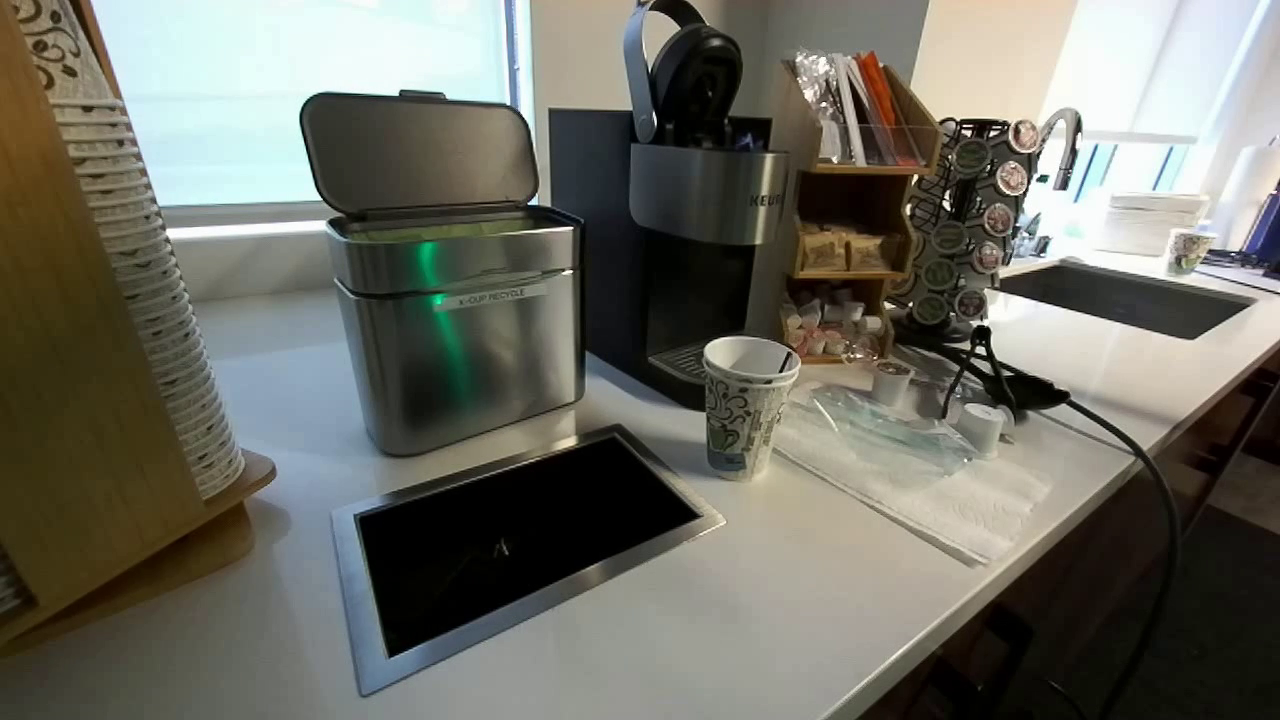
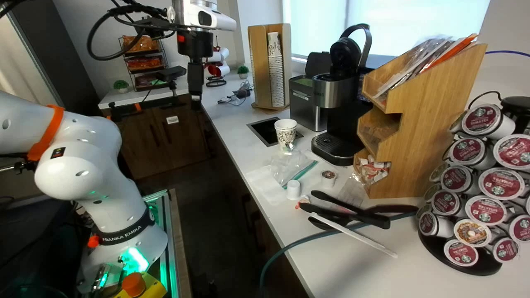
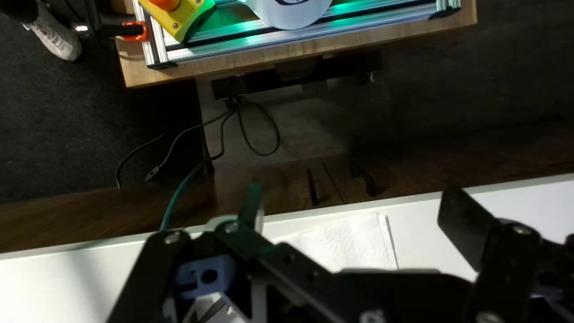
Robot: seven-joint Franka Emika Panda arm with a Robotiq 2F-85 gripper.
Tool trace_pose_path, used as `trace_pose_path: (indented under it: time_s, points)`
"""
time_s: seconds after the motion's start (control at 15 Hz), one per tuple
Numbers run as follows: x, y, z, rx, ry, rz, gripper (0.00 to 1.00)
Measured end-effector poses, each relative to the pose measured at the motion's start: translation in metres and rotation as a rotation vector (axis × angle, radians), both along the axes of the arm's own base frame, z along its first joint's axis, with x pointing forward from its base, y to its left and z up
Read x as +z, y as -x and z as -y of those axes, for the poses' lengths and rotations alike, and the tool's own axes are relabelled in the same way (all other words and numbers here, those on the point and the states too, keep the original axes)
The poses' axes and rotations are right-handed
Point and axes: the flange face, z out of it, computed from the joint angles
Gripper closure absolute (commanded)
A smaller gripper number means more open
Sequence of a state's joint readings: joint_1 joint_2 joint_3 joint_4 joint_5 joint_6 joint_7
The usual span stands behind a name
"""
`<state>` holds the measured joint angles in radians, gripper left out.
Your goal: Put one coffee pod on top of the wooden stand.
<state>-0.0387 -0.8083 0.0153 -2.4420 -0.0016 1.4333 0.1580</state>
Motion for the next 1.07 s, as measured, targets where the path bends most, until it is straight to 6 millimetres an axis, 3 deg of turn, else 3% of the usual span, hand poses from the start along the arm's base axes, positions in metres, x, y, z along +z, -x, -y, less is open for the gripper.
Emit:
trace_pose_path:
  time_s: [0.33, 0.53, 0.8, 1.07]
  points:
    - [-0.035, -0.049, 0.014, -0.216, 0.017, 0.016, 0.00]
    - [-0.063, -0.069, 0.013, -0.235, 0.040, -0.066, 0.00]
    - [-0.069, -0.077, 0.014, -0.247, 0.041, -0.088, 0.00]
    - [-0.083, -0.099, 0.016, -0.445, 0.028, -0.008, 0.00]
